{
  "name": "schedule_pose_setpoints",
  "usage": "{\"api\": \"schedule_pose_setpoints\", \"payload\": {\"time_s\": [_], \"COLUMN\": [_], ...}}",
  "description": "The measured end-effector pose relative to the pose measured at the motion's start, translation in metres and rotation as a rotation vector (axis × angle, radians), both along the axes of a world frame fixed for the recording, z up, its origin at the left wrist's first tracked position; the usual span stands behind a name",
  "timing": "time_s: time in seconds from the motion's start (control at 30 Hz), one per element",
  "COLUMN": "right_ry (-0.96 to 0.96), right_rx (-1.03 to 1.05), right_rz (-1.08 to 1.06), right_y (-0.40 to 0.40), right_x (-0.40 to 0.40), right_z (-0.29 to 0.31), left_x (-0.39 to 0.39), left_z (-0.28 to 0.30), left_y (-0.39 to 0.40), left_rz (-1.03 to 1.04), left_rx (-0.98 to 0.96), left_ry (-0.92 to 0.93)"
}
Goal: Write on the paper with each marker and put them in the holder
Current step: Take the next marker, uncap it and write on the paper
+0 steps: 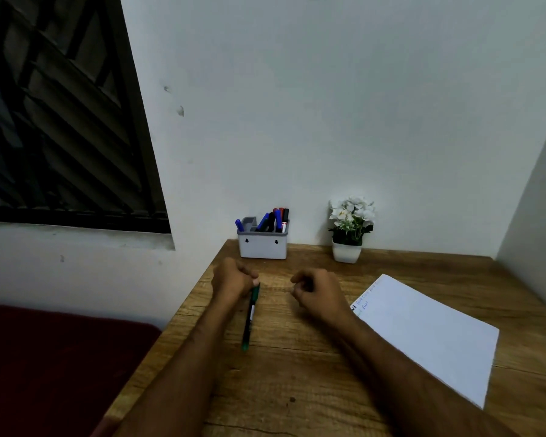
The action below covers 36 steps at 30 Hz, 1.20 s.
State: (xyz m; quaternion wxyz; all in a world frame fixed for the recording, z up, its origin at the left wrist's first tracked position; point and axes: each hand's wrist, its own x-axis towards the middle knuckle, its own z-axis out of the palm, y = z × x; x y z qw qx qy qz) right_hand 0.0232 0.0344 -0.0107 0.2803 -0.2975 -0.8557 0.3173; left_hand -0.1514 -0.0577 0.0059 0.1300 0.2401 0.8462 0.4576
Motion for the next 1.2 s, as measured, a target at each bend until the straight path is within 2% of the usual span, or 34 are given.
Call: {"api": "schedule_pose_setpoints", "payload": {"time_s": [0.17, 0.3, 0.53, 0.63, 0.73, 0.9, 1.1, 1.13, 1.2], "right_ry": [0.036, 0.079, 0.044, 0.053, 0.053, -0.017, 0.084, 0.073, 0.030], "right_rx": [-0.175, -0.311, -0.279, -0.246, -0.250, -0.278, -0.591, -0.649, -0.729], "right_rz": [0.011, -0.004, -0.023, -0.061, -0.065, -0.110, -0.140, -0.141, -0.148], "right_y": [-0.002, -0.003, 0.011, 0.018, 0.022, 0.029, 0.037, 0.038, 0.040], "right_x": [0.001, 0.010, 0.035, 0.041, 0.045, 0.053, 0.063, 0.068, 0.080], "right_z": [0.003, 0.006, 0.009, 0.008, 0.006, 0.014, 0.026, 0.027, 0.025], "left_x": [0.023, 0.040, 0.065, 0.080, 0.090, 0.098, 0.108, 0.100, 0.078], "left_z": [0.011, 0.015, 0.020, 0.015, 0.011, 0.008, 0.013, 0.016, 0.025], "left_y": [0.010, 0.022, 0.042, 0.050, 0.059, 0.073, 0.078, 0.077, 0.072], "left_rz": [-0.060, -0.076, -0.098, -0.197, -0.208, -0.163, -0.111, -0.077, 0.011], "left_rx": [0.307, 0.425, 0.502, 0.408, 0.391, 0.508, 0.697, 0.764, 0.818], "left_ry": [-0.442, -0.604, -0.789, -0.934, -1.004, -1.167, -1.309, -1.320, -1.176]}}
